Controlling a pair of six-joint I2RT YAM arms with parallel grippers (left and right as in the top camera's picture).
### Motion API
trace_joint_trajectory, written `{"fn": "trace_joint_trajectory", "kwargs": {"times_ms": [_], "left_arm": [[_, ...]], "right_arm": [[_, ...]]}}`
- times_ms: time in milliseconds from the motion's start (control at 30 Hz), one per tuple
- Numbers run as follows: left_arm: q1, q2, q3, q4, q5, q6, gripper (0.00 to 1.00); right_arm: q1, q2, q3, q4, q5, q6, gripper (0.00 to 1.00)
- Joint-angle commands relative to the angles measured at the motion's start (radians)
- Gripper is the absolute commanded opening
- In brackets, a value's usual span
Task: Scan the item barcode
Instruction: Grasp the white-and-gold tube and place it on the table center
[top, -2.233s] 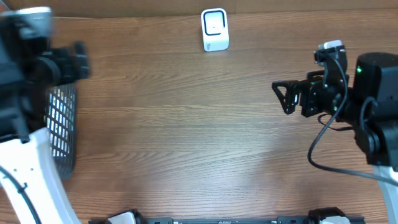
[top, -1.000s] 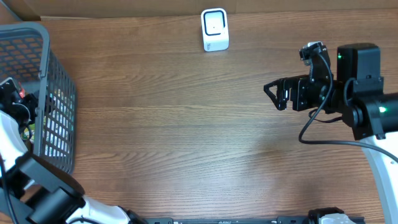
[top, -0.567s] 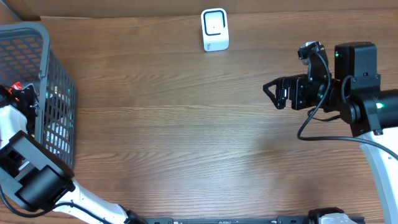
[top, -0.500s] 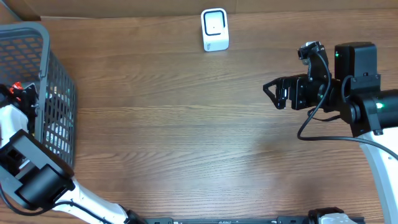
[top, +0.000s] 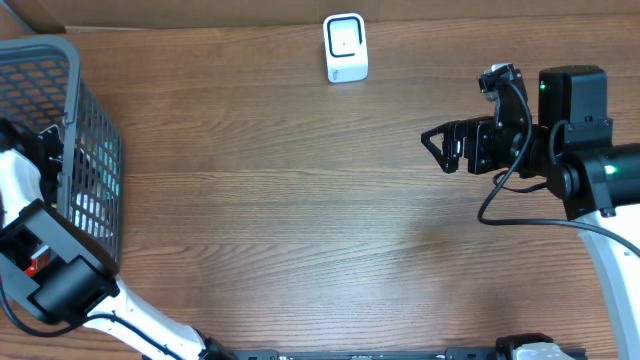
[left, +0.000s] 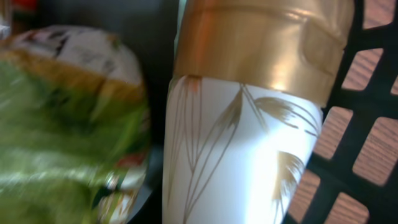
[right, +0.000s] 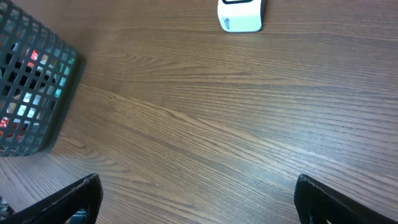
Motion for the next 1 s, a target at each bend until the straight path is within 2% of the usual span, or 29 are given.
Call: {"fn": "trace_joint_trajectory", "kwargs": {"times_ms": [0,467,667,767,867,967], "left_arm": [[-0.018,0.010,0.130,-0.082,-0.040,-0.114,0.04],[-0.026,0.008,0.834,-0.575,-0.033,-0.250,0.04],[-0.117,0.000,1.143,-0.771,-0.012,-0.252,0.04],[-0.197,-0.041,1.188,-0.768,-0.030,-0.253,0.04],[-0.300,-0.095,1.190,-0.742,-0.157,-0.262,0.04],[-0.390,-0.119,1.189,-0.743,-0.221,-0.284,0.04]], "right_arm": [[-0.002,-0.001,0.019,0.005,-0.009,0.000,0.99],[-0.002,-0.001,0.019,0.010,-0.009,0.000,0.99],[-0.002,-0.001,0.019,0.017,-0.009,0.000,0.99],[-0.002,-0.001,0.019,0.022,-0.009,0.000,0.99],[-0.002,-0.001,0.019,0.021,-0.009,0.000,0.99],[-0.002,-0.001,0.019,0.022,-0.009,0.000,0.99]]}}
